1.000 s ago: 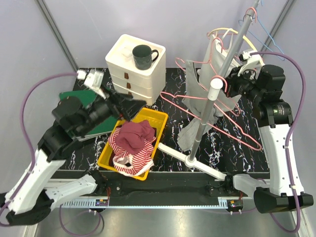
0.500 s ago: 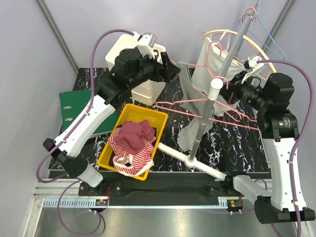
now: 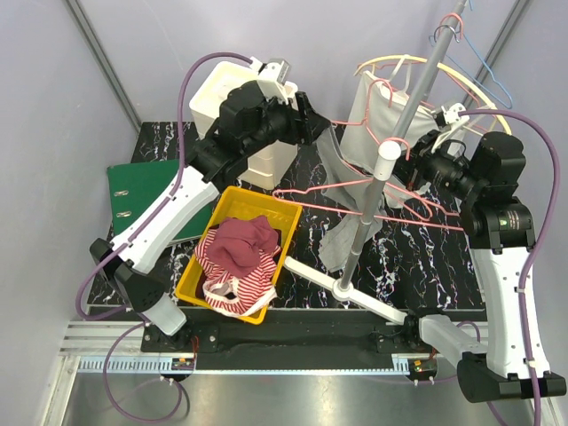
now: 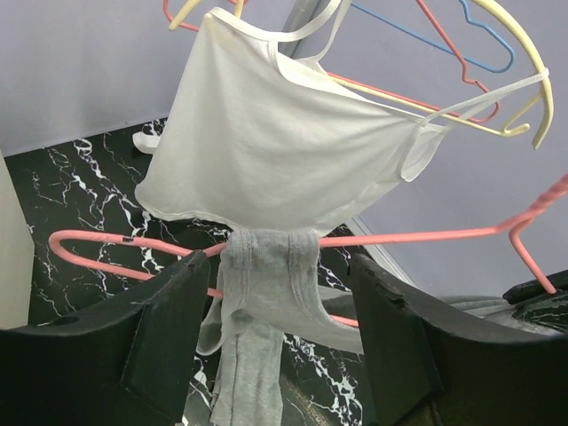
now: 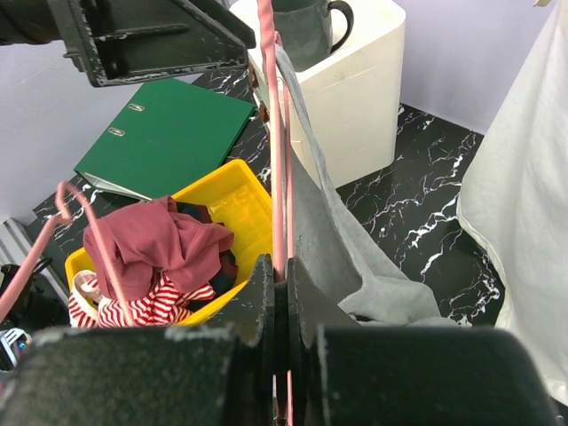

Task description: Remove the tank top from the hanger

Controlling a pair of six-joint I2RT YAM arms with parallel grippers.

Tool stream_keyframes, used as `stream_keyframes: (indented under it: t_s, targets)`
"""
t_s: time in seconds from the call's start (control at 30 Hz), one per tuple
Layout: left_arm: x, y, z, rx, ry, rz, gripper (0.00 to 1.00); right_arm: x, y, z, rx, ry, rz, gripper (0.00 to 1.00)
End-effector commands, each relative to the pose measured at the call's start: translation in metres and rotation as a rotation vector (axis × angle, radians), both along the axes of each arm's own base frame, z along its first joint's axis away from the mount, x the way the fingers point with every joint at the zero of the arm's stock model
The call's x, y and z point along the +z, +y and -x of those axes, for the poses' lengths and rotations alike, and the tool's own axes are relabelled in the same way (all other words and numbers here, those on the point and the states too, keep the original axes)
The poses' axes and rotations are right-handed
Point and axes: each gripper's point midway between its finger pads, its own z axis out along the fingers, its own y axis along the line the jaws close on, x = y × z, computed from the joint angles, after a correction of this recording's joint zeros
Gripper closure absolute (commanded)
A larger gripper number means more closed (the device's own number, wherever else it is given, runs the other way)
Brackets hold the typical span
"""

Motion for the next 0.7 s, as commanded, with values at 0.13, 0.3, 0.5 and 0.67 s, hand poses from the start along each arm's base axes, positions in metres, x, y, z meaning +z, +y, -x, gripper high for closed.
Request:
stream_keyframes:
  t_s: [0.13,0.3,0.5,0.67]
  targets:
    - [0.014,-0.007,-0.008,-0.001,-0.052,0.064,0.32,0.019,0.008,0.011,0.059,-0.067,-0.027,1.0]
    - [0.007,-0.012,-0.011,-0.012,-0.034,0.061,0.46,0.017,0.007,0.012,0.059,-0.065,-0.028,1.0]
    - [-0.004,-0.013,-0.008,-0.02,-0.004,0.049,0.55,0.019,0.007,0.014,0.054,-0.072,-0.028,1.0]
    - [-0.016,-0.009,0.001,-0.032,0.007,0.047,0.46,0.02,0.007,0.014,0.052,-0.068,-0.034,1.0]
